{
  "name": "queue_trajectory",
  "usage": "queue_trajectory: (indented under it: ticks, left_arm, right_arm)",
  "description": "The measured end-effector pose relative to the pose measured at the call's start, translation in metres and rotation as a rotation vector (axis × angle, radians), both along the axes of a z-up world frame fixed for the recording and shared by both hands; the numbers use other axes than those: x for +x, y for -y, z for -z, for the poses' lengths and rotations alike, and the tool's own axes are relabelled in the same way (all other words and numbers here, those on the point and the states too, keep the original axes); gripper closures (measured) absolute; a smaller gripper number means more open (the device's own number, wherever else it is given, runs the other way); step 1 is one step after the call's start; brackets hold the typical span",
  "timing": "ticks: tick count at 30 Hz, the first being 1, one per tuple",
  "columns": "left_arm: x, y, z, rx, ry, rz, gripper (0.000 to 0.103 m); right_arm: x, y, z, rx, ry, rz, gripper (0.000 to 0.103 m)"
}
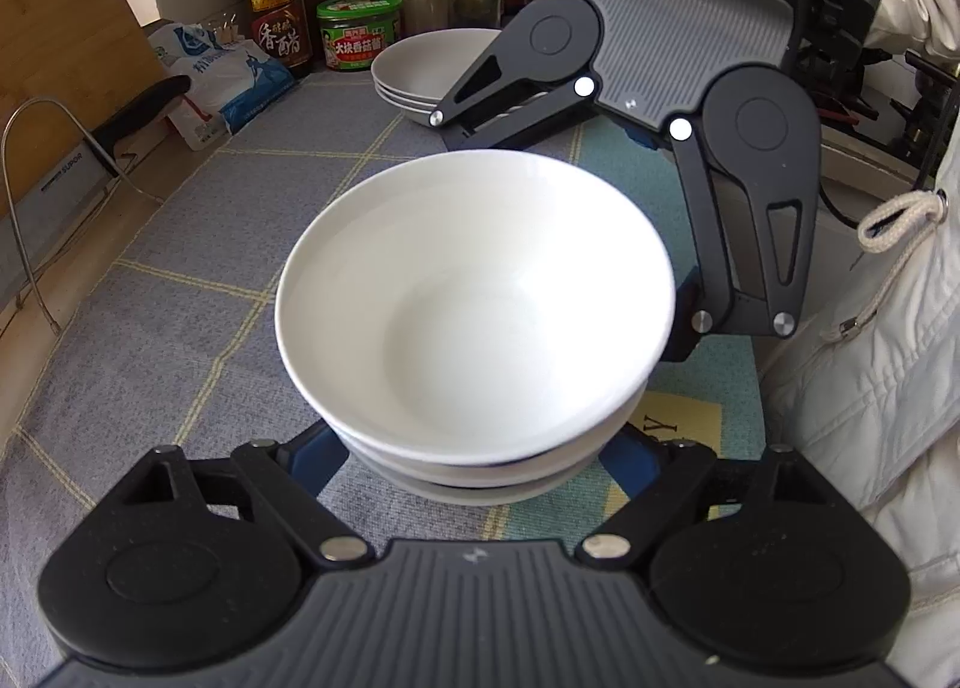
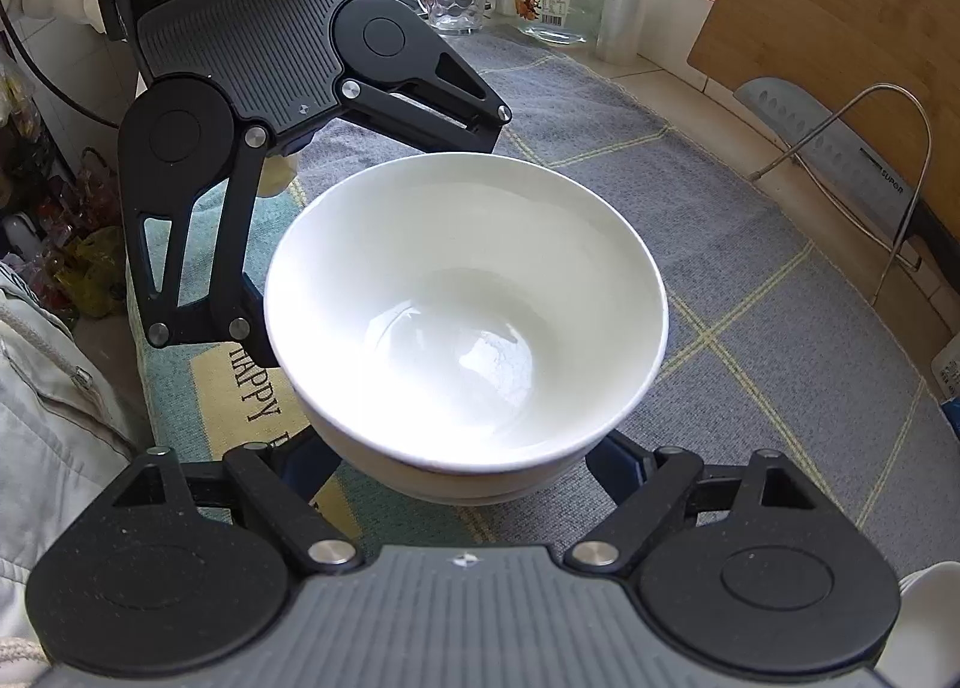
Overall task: Organize plates and bowls
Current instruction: 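Lift the bowl stack with both tools and carry it toward the white plate stack, then lower the bowl stack onto the white plate stack with both tools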
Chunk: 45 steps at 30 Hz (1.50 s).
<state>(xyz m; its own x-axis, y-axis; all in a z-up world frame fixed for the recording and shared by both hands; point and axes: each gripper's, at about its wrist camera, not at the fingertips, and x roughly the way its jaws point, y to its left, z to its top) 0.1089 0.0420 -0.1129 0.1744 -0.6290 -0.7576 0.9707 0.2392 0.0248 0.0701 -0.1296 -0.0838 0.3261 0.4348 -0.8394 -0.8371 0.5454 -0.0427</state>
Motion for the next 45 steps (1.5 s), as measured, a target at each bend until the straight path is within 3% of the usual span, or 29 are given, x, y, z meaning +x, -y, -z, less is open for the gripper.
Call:
queue_trajectory:
  ticks: [10, 26, 35, 45]
  left_arm:
    - [-0.007, 0.027, -0.023, -0.013, 0.023, -0.010, 0.014]
    - [0.015, 0.163, -0.045, -0.077, 0.115, 0.108, 0.014]
    - [0.035, 0.230, -0.040, -0.082, 0.140, 0.159, 0.014]
    - [0.055, 0.264, -0.031, -0.062, 0.130, 0.180, 0.015]
  right_arm:
    - [-0.004, 0.027, -0.023, 0.003, 0.029, -0.009, 0.012]
    - [0.001, 0.159, -0.057, -0.062, 0.117, 0.126, 0.012]
    - [0.011, 0.221, -0.052, -0.098, 0.128, 0.214, 0.012]
    - [0.022, 0.249, -0.036, -0.116, 0.110, 0.270, 0.013]
